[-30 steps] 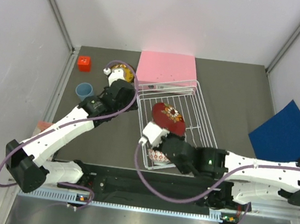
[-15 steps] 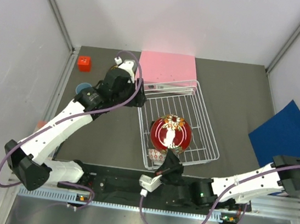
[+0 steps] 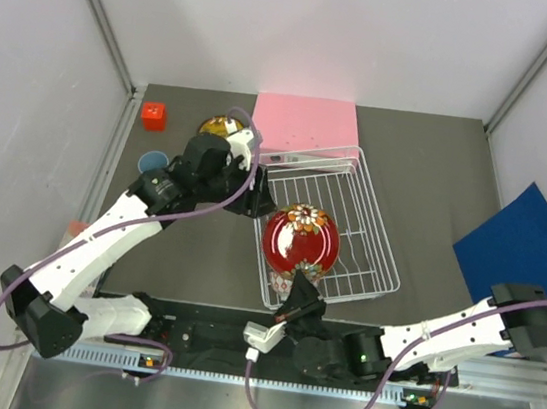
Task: Unload the mixed dishes from the dish rack
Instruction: Place the plate at the center of the board.
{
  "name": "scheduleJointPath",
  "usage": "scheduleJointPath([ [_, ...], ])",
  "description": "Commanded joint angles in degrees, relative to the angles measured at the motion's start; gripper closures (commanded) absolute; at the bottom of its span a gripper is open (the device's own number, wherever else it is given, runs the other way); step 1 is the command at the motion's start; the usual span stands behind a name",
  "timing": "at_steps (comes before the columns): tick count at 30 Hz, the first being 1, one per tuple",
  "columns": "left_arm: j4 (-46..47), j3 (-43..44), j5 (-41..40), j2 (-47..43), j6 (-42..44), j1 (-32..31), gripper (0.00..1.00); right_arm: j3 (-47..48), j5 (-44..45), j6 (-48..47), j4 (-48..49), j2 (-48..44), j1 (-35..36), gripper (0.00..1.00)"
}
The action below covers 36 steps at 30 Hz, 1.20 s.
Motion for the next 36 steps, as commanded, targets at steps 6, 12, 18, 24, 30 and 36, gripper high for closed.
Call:
scheduleJointPath([
  [6,10.4,-6.2,10.7,-8.7,1.1,0.1,0.34,8.6,-2.3,0.0,5.6,1.0,0.3,1.0],
  [12,14.8,-10.0,16.4,-10.1,-0.1,0.1,0.36,8.9,-3.3,0.0,6.9,2.3,0.2,1.0],
  [18,17.3,-12.1,20.8,-10.2,-0.8,0.1,0.48,8.8,-3.8,-1.2,8.7,2.4,-0.1,1.0],
  [24,18.3,-13.6,22.3,-10.1,-1.3,0.1,0.72,8.2,-3.8,-1.4,9.0,1.7,-0.2,1.0],
  [30,20.1,-14.9,23.4,-10.5,-2.1,0.1,1.0,7.7,-3.3,-1.2,9.5,1.1,-0.2,1.0],
  [36,20.8,-14.9,17.0,-11.8,-4.1,0.1,1.0,7.3,-0.6,-2.1,12.7,2.6,-0.2,0.71],
])
